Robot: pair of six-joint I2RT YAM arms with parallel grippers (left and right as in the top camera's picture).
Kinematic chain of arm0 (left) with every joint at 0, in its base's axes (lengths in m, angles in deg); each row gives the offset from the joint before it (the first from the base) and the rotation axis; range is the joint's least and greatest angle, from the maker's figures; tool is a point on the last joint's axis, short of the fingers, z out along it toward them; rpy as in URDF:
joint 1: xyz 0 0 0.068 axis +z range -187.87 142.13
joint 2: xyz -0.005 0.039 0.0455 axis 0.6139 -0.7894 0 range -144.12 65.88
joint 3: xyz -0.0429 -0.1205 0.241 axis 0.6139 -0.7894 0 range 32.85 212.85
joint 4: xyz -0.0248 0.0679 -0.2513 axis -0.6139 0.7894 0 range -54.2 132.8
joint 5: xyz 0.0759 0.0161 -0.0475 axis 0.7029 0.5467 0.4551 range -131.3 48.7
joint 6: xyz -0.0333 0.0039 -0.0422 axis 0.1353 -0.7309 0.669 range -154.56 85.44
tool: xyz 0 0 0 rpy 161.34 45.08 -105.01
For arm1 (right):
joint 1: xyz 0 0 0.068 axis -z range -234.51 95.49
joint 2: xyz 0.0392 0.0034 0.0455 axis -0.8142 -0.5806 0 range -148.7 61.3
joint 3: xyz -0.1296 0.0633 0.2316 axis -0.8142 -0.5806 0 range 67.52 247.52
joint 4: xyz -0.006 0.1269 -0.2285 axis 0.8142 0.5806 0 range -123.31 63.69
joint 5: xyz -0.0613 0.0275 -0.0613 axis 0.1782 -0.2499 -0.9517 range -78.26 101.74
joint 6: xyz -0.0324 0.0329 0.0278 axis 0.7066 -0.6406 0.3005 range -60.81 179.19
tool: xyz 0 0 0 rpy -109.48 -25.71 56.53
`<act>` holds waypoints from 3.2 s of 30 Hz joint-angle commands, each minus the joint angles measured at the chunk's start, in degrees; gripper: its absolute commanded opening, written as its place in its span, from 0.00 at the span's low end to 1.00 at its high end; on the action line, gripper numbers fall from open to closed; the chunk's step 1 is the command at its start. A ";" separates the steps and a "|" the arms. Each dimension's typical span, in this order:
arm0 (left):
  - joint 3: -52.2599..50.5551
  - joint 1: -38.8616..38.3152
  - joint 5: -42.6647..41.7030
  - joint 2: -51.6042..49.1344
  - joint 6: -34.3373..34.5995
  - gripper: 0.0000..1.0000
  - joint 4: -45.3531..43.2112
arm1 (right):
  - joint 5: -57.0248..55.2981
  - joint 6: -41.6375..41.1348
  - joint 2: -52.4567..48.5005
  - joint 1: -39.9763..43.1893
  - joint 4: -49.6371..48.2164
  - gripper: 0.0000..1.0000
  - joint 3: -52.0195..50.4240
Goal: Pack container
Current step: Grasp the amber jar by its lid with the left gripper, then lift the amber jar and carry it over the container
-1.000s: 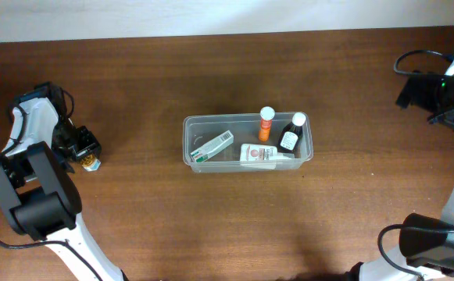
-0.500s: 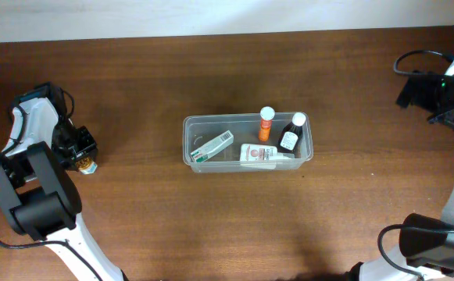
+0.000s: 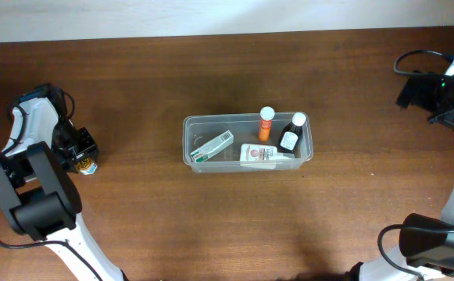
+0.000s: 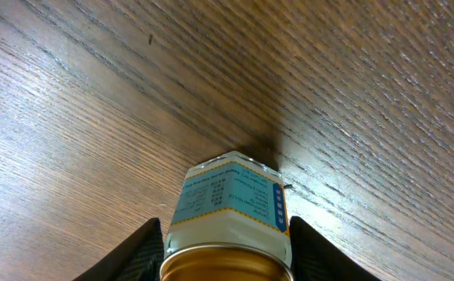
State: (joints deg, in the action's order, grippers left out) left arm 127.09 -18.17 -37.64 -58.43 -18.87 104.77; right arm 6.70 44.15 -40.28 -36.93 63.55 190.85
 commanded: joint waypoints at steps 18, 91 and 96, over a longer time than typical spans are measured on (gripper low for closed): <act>1.90 0.22 -4.37 0.24 -1.27 0.37 1.79 | -0.11 -0.48 0.11 0.07 -0.15 0.98 -0.02; 33.07 -51.93 -9.84 -10.05 -5.44 0.39 19.32 | -0.11 -0.48 0.11 0.07 -0.15 0.98 -0.02; 31.30 -52.48 -9.84 -10.10 -5.03 0.45 19.08 | -0.11 -0.48 0.11 0.07 -0.15 0.98 -0.02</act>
State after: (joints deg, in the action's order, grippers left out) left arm 159.74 -70.17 -47.91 -68.07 -24.45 124.07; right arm 6.68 44.15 -40.28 -36.93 63.55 190.85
